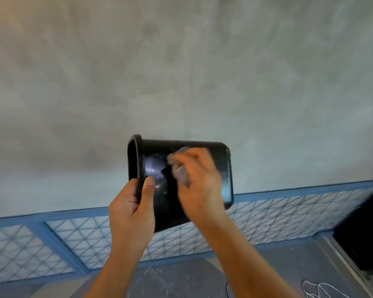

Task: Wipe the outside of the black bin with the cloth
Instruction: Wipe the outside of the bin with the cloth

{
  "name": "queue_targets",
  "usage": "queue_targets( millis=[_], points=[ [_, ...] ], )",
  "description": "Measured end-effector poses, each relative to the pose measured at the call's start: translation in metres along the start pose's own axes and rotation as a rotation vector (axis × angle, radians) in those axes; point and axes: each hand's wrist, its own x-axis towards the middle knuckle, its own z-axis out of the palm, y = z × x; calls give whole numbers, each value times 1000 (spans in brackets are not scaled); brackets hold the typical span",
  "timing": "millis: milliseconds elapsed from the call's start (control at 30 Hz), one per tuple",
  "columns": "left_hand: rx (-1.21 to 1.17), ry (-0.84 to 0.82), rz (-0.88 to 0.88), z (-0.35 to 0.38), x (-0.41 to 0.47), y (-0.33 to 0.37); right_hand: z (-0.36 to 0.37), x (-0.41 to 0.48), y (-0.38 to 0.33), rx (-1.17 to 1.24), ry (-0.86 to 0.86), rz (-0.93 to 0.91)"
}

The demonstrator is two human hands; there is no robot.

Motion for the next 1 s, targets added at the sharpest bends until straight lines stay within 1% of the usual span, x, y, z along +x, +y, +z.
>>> queue_targets(
  millis=[67, 100, 133, 167, 233, 267, 300, 367, 433, 500, 567, 633, 700, 733, 767, 800, 900, 967, 1000],
  points=[
    [4, 24, 14, 0, 5, -3, 8, -18, -13, -15, -112, -144],
    [-3, 30, 14, -2, 7, -4, 6, -23, -9, -29, -137, -170],
    [-9, 29, 6, -4, 9, -5, 2, -22, 2, -38, -127, -148],
    [-11, 20, -1, -5, 9, -5, -4, -18, 15, -54, -84, -88],
    [5, -19, 2, -4, 7, -5, -14, 2, 42, -77, 58, 50],
    [13, -42, 11, -1, 6, -3, -17, 14, 48, -94, 107, 83],
    [14, -59, 17, 3, 5, -2, -17, 24, 47, -115, 125, 70],
    [7, -72, 22, 12, 5, 0, -9, 30, 24, -96, 71, -49],
    [-12, -41, 13, 19, 7, 0, 1, 12, 3, -40, -22, -182],
    [-58, -6, -17, 22, 11, -1, 2, -14, -1, -10, -90, -226],
    [-62, -2, -36, 25, 13, -2, -6, -20, 17, 0, -130, -197],
    [-8, -11, -26, 33, 13, -3, -14, -5, 43, -48, -133, -129],
    [40, -21, 0, 42, 14, -2, -20, 22, 60, -68, -45, -36],
    [43, -16, 7, 48, 15, 0, -24, 35, 66, -82, -15, -21],
    [41, -9, 10, 52, 16, 1, -26, 42, 66, -92, -20, -46],
    [33, -4, 1, 57, 18, 2, -28, 43, 65, -105, -41, -112],
    [-25, -25, -62, 68, 25, 2, -28, 14, 58, -114, -177, -323],
    [-110, -65, -138, 78, 29, 3, -29, -8, 69, -96, -251, -356],
    [-153, -76, -178, 83, 31, 4, -29, -12, 78, -82, -260, -348]
  ],
)
